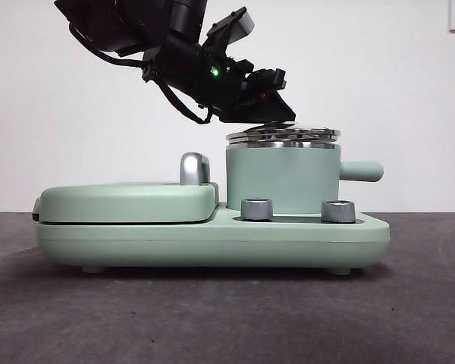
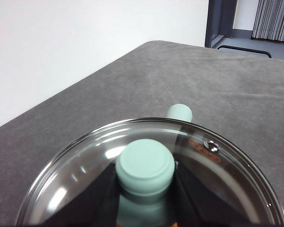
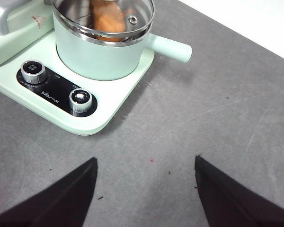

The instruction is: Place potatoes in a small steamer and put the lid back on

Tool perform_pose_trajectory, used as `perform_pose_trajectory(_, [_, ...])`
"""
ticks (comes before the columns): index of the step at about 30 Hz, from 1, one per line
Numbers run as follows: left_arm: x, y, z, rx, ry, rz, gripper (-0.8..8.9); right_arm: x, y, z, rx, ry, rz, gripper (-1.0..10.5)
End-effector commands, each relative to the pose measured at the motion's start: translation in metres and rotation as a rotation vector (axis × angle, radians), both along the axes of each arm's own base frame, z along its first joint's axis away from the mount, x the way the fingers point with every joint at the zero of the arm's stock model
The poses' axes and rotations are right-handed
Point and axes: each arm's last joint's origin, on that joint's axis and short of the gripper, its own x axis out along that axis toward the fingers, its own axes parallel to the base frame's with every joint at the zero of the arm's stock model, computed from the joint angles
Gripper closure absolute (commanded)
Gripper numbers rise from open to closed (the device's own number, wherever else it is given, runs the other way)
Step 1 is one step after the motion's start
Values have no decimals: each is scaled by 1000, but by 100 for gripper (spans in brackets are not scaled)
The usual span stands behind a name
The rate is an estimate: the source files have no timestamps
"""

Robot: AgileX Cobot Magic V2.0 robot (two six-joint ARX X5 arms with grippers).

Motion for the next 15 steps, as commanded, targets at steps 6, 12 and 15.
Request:
perform_pose_trajectory(6, [4, -7, 1, -10, -30, -13, 799, 1, 1, 3, 8, -9, 2, 621])
perform_pose_trajectory(12, [6, -9, -6, -3, -20, -13, 799, 1, 1, 3, 7, -10, 3, 621])
perform_pose_trajectory(15, [7, -9, -8, -1, -17, -13, 799, 1, 1, 3, 7, -10, 2, 621])
